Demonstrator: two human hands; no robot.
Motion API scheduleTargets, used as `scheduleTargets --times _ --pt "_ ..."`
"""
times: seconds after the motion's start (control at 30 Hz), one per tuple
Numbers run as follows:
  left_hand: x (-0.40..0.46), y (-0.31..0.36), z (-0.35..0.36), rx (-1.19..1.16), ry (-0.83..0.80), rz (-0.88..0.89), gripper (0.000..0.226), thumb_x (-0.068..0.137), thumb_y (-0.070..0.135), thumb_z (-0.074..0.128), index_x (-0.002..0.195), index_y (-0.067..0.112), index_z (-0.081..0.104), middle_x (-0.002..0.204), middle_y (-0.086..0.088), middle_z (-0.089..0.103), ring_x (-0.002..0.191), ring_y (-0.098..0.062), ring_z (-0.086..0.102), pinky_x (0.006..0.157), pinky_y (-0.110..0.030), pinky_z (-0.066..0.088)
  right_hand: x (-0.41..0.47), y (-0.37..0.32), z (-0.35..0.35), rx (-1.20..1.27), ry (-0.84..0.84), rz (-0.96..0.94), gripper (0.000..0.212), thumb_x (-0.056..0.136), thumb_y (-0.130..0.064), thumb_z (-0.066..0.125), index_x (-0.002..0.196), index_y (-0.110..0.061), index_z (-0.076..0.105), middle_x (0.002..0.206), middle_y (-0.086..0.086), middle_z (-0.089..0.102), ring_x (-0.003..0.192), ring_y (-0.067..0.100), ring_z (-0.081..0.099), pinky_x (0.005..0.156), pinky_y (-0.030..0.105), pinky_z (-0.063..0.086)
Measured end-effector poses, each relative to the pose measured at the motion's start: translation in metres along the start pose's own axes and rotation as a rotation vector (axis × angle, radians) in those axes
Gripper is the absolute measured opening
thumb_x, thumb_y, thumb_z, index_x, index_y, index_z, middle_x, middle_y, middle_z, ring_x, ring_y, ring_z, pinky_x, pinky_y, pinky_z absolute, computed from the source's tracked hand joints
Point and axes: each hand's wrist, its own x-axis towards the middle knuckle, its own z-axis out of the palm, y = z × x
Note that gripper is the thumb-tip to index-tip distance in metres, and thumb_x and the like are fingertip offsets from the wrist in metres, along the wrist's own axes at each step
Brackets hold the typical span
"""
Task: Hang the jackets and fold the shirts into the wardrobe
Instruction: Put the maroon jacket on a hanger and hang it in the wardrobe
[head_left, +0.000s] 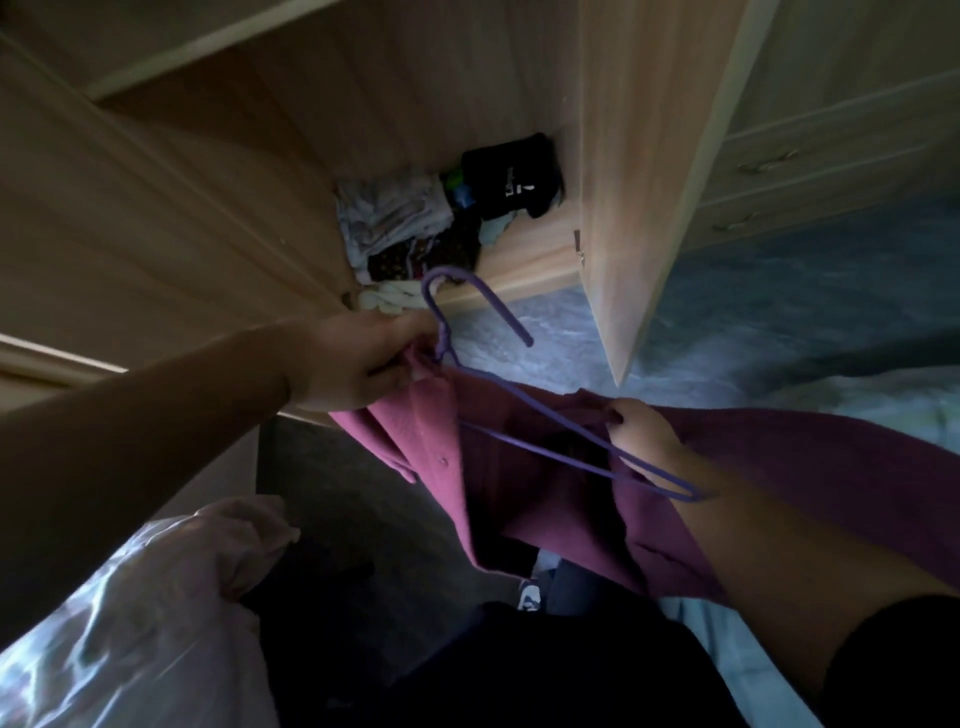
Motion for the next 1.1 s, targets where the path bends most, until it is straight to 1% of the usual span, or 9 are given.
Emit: scheduleTargets --times 0.13,0.23,0.37,0.43,0.57,0.67,0.87,1.03,1.1 --pt "-0.007 0.021 -0.022 0.036 0.008 0.071 0.036 0.082 0.053 0.032 0.116 0.039 0.033 0.104 -0.007 0.065 0.092 -0.027 0.06 0.088 -0.031 0.04 -0.041 -0.007 -0.046 0.182 0.168 0.037 0.02 0.089 0.003 0.045 0.086 -0.01 0.06 0.085 0.021 0.064 0.076 0.029 0.058 0.065 0.03 0.036" --pt "-0.016 0.039 -0.035 0.068 -0.024 0.099 0.04 0.084 0.05 0.035 0.122 0.04 0.034 0.107 -0.005 0.063 0.094 -0.026 0.061 0.087 -0.039 0.047 -0.077 -0.015 -0.088 0.32 0.296 0.095 0.019 0.09 0.002 0.042 0.093 -0.003 0.06 0.08 0.015 0.06 0.065 0.021 0.053 0.057 0.025 0.04" --pt "-0.022 0.075 -0.052 0.074 -0.015 0.066 0.053 0.081 0.057 0.029 0.125 0.03 0.038 0.093 -0.002 0.063 0.082 -0.022 0.06 0.078 -0.044 0.05 -0.139 -0.015 -0.138 0.412 0.52 0.116 0.018 0.091 0.0 0.039 0.096 -0.006 0.056 0.087 0.014 0.059 0.082 0.026 0.055 0.076 0.037 0.046" --pt "-0.019 0.097 -0.059 0.07 -0.021 0.071 0.043 0.087 0.054 0.037 0.122 0.03 0.04 0.088 0.0 0.062 0.078 -0.02 0.06 0.076 -0.044 0.05 -0.175 -0.011 -0.163 0.422 0.613 0.112 0.02 0.092 0.0 0.039 0.097 -0.01 0.055 0.091 0.013 0.059 0.089 0.025 0.055 0.081 0.038 0.044" --pt "-0.004 0.156 -0.076 0.102 0.055 0.143 0.017 0.097 0.037 0.049 0.109 0.028 0.04 0.082 0.003 0.057 0.073 -0.015 0.056 0.07 -0.037 0.046 -0.247 0.007 -0.204 0.398 0.815 0.111 0.021 0.093 0.002 0.04 0.106 0.0 0.056 0.095 0.011 0.056 0.09 0.022 0.05 0.071 0.025 0.03" --pt "0.01 0.206 -0.083 0.141 0.071 0.179 0.016 0.098 0.037 0.048 0.106 0.026 0.04 0.08 0.005 0.057 0.069 -0.008 0.053 0.066 -0.034 0.041 -0.295 0.027 -0.226 0.449 0.931 0.104 0.021 0.094 0.0 0.039 0.106 -0.001 0.056 0.096 0.011 0.057 0.091 0.023 0.053 0.073 0.03 0.036" --pt "0.041 0.324 -0.084 0.137 0.121 0.253 0.016 0.097 0.035 0.049 0.1 0.025 0.036 0.087 0.001 0.059 0.082 -0.024 0.059 0.075 -0.04 0.047 -0.391 0.083 -0.268 0.437 1.072 0.091 0.015 0.096 -0.004 0.038 0.099 -0.012 0.05 0.092 0.009 0.056 0.087 0.022 0.052 0.072 0.029 0.035" --pt "0.066 0.427 -0.07 0.132 0.188 0.323 0.016 0.098 0.031 0.048 0.1 0.024 0.035 0.102 -0.005 0.063 0.092 -0.029 0.06 0.078 -0.04 0.047 -0.486 0.154 -0.297 0.43 1.219 0.109 0.015 0.095 -0.001 0.037 0.099 -0.01 0.049 0.085 0.006 0.053 0.081 0.02 0.049 0.067 0.021 0.038" --pt "0.074 0.472 -0.062 0.158 0.198 0.358 0.016 0.099 0.031 0.047 0.1 0.024 0.033 0.108 -0.008 0.063 0.096 -0.031 0.06 0.077 -0.038 0.046 -0.521 0.179 -0.305 0.396 1.245 0.158 0.016 0.095 -0.008 0.037 0.103 -0.008 0.051 0.091 0.009 0.056 0.084 0.021 0.051 0.072 0.025 0.039"
